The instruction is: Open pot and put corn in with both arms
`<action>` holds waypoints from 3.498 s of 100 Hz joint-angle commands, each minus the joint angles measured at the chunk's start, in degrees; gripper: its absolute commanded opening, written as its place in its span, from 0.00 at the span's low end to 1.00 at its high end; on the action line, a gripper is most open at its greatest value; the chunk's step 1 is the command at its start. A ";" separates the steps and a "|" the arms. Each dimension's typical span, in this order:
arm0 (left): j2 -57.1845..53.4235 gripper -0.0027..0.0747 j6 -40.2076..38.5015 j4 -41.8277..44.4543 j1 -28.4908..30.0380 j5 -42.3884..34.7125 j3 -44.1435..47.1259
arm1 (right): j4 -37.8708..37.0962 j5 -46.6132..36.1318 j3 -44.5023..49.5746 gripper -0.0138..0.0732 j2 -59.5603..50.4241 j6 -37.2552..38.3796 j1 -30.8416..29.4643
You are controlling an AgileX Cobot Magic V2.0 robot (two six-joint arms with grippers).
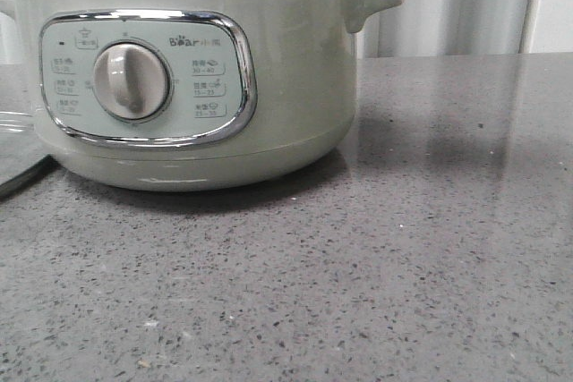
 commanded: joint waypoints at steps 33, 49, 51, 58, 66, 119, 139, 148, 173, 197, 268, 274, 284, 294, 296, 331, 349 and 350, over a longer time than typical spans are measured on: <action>0.01 0.23 -0.03 0.22 -0.40 1.85 -1.68 | -4.56 -2.30 7.23 0.07 -16.72 -0.67 -0.07; 0.01 0.03 -0.03 0.22 -2.31 2.73 -1.68 | -6.39 -12.72 19.53 0.07 -26.95 -0.67 -0.07; 0.01 0.01 -0.03 0.33 -2.77 2.58 -1.68 | -7.27 -14.71 21.34 0.07 -28.75 -0.67 -0.07; 0.01 0.01 -0.03 0.45 -4.68 2.34 -1.68 | -8.67 -19.96 27.58 0.07 -33.28 -0.67 -0.07; -0.11 0.01 -0.03 1.39 -7.38 2.22 -1.68 | -9.68 -25.56 34.60 0.07 -37.87 -0.67 -0.57; -14.90 0.01 -0.03 2.14 -16.32 12.32 -1.68 | -10.46 -45.74 66.87 0.07 -68.49 -0.67 -8.79; -24.86 0.01 -0.03 2.14 -16.32 18.86 0.39 | -10.91 -47.23 72.82 0.07 -76.59 -0.67 -11.02; -29.21 0.01 -0.03 2.14 -16.32 19.10 3.01 | -11.19 -51.40 75.78 0.07 -80.24 -0.67 -11.23; -35.70 0.01 -0.03 2.14 -16.32 20.14 7.54 | -11.86 -53.22 81.37 0.07 -87.86 -0.67 -11.23; -35.70 0.01 -0.03 2.14 -16.32 20.09 7.63 | -11.86 -53.53 81.41 0.07 -88.33 -0.67 -11.23; -35.70 0.01 -0.03 11.05 -13.52 15.88 11.27 | -11.86 -53.53 81.41 0.07 -88.33 -0.67 -11.23; -35.70 0.01 -0.03 10.09 -10.83 13.58 13.49 | -11.86 -53.53 81.41 0.07 -88.33 -0.67 -11.23; -35.82 0.01 -3.47 8.86 -4.60 12.33 17.24 | -11.86 -53.53 81.41 0.07 -88.33 -0.67 -11.23; -35.82 0.01 -15.03 13.14 0.77 12.77 20.42 | -11.86 -53.53 81.41 0.07 -88.33 -0.67 -11.23; -35.92 0.01 -17.07 13.42 1.79 14.95 20.39 | -11.86 -53.53 81.41 0.07 -88.33 -0.67 -11.23; -36.05 0.01 -13.26 9.87 6.56 41.98 20.31 | -11.86 -53.53 81.41 0.07 -88.33 -0.67 -11.23; -36.05 0.01 -13.26 9.34 6.56 43.38 20.31 | -11.86 -53.53 81.41 0.07 -88.33 -0.67 -11.23; -36.05 0.01 -13.26 9.34 6.45 43.38 20.31 | -11.86 -53.53 81.41 0.07 -88.33 -0.67 -11.23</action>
